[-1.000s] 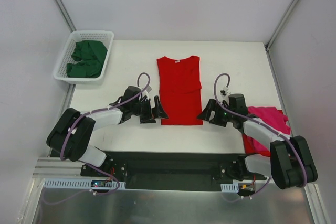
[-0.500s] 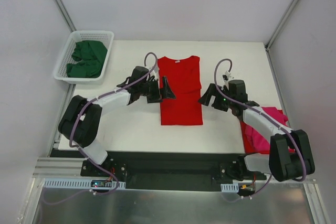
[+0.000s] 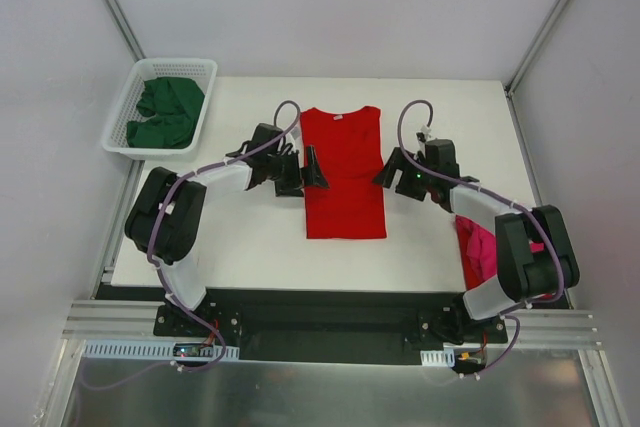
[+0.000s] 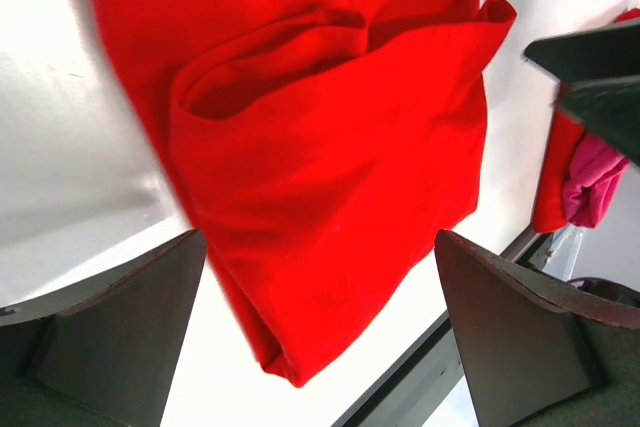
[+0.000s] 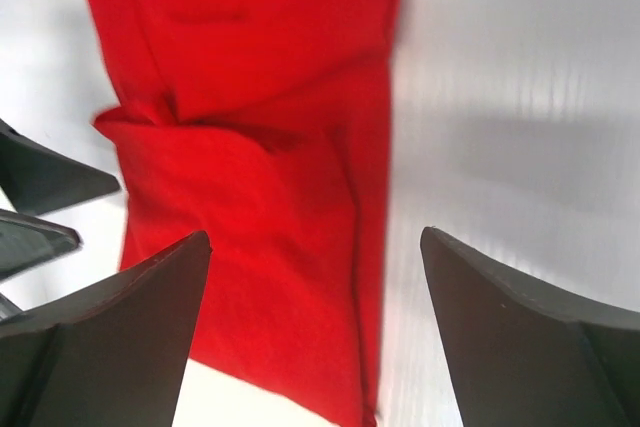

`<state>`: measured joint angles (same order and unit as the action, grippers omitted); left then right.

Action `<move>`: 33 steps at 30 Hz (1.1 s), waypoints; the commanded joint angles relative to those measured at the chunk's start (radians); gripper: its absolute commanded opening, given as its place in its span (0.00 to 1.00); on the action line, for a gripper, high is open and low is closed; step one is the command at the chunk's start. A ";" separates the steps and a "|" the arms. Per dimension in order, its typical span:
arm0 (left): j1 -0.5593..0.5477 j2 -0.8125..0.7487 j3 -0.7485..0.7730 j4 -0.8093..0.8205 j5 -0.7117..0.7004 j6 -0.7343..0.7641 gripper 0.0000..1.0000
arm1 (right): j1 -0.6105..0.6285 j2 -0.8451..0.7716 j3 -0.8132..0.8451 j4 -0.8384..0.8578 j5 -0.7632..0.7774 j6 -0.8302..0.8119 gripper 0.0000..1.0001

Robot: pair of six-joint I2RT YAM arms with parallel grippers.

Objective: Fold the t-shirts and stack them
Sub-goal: Fold the folded rectangular tshirt in 1/3 of the way

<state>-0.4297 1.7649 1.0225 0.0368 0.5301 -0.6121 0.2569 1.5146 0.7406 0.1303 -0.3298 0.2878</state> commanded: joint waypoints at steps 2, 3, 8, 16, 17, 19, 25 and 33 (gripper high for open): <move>0.025 -0.033 0.044 -0.032 -0.005 0.051 0.99 | 0.016 0.045 0.124 0.034 0.009 -0.006 0.88; 0.025 -0.024 0.048 -0.032 -0.007 0.055 0.99 | 0.019 0.064 0.131 0.034 0.014 -0.007 0.88; 0.026 0.014 0.073 -0.032 -0.018 0.075 1.00 | 0.050 0.117 0.160 0.048 0.032 -0.029 0.83; 0.026 0.068 0.106 -0.032 -0.013 0.086 0.99 | 0.071 0.182 0.177 0.086 0.025 -0.032 0.79; 0.026 0.074 0.111 -0.032 -0.012 0.086 0.99 | 0.074 0.191 0.180 0.088 0.025 -0.033 0.79; 0.026 0.087 0.113 -0.029 -0.010 0.091 0.99 | 0.079 0.197 0.184 0.089 0.026 -0.035 0.79; 0.026 0.110 0.123 -0.020 -0.013 0.097 0.99 | 0.085 0.214 0.204 0.092 0.026 -0.039 0.77; 0.028 0.128 0.148 -0.008 0.016 0.077 0.93 | 0.091 0.234 0.214 0.092 0.023 -0.041 0.73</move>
<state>-0.4049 1.8851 1.1313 0.0158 0.5179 -0.5377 0.3416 1.7401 0.9211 0.1909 -0.3103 0.2642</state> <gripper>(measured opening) 0.946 0.741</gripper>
